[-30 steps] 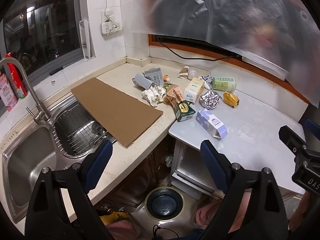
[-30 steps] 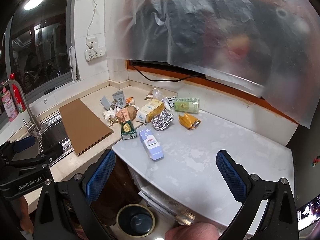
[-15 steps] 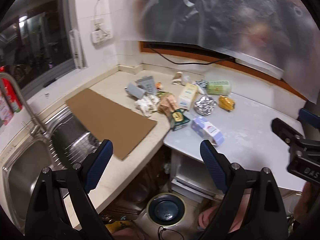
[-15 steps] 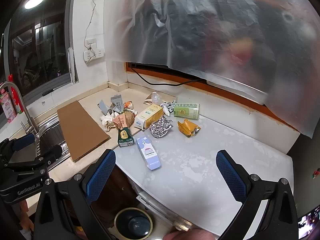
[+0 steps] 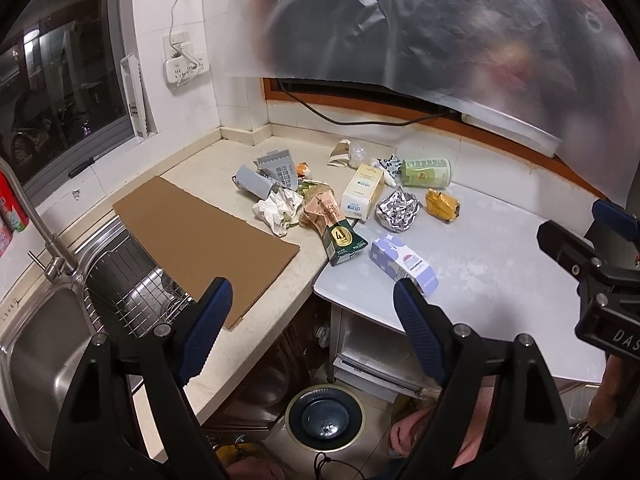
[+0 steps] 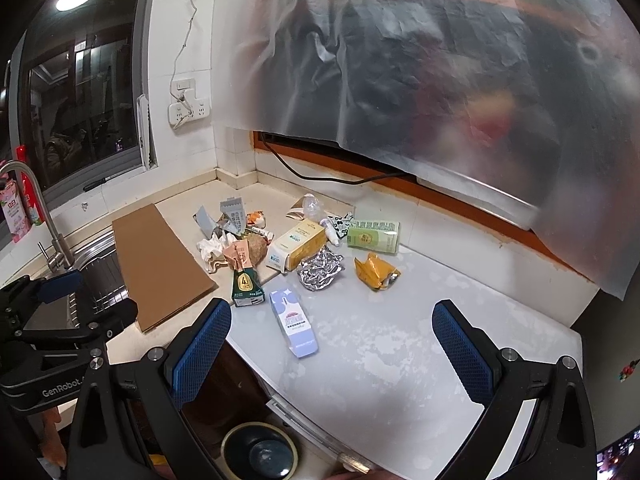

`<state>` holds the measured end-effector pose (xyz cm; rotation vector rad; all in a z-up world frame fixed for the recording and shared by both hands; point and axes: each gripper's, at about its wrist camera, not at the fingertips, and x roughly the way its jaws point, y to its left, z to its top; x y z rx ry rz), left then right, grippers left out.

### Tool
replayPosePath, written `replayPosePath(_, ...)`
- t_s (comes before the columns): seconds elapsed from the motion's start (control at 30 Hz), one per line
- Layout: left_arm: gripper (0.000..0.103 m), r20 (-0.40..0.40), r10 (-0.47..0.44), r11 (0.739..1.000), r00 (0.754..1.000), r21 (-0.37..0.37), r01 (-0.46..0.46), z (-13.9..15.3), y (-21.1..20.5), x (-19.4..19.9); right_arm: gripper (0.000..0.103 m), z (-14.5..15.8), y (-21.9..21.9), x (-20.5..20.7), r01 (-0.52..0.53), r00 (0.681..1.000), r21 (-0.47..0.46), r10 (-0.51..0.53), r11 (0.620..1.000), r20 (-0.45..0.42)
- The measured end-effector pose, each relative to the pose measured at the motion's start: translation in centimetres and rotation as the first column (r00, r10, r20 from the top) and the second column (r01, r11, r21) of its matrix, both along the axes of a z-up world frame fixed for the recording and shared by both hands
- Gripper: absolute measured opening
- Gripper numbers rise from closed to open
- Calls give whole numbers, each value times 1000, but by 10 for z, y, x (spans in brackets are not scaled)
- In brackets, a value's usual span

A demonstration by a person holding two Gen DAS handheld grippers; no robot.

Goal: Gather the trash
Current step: 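Move both tools toward the cartons on the counter, then grasp the green-and-tan milk carton with the left tool while the right tool grasps the lavender carton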

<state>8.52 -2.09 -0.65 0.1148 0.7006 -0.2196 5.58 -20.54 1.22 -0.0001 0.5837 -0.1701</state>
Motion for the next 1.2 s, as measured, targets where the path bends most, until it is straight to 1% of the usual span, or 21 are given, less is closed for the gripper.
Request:
replayPosePath(0.37, 81, -21, 5, 1000, 1000, 16, -5, -2, 2, 7, 102, -1, 1, 3, -3, 1000, -7, 3, 1000, -3)
replayPosePath(0.53, 81, -43, -6, 1000, 999, 14, 7, -6, 0, 20, 102, -7, 1, 17, -16, 999, 0, 16, 1000, -32)
replayPosePath(0.63, 81, -57, -17, 999, 998, 27, 19, -9, -6, 32, 102, -13, 0, 26, -25, 998, 6, 26, 1000, -52)
replayPosePath(0.73, 81, -103, -23, 999, 994, 19, 26, -16, -10, 48, 101, -21, -1, 37, -31, 997, 11, 31, 999, -74)
replayPosePath(0.87, 81, -203, -30, 999, 979, -27, 25, -30, -12, 75, 98, -34, -7, 56, -36, 992, 44, 42, 998, -122)
replayPosePath(0.97, 81, -242, -29, 999, 970, -36, 21, -42, -15, 92, 93, -47, -10, 74, -42, 985, 67, 52, 997, -162)
replayPosePath(1.03, 81, -261, -46, 998, 964, -41, 36, -51, -18, 106, 89, -57, -13, 85, -48, 980, 85, 64, 995, -190)
replayPosePath(1.17, 80, -307, -63, 997, 950, -53, 49, -69, -26, 134, 88, -80, -15, 111, -57, 965, 114, 84, 992, -247)
replayPosePath(1.2, 80, -317, -64, 997, 946, -52, 50, -72, -27, 139, 85, -87, -15, 117, -59, 961, 121, 89, 991, -262)
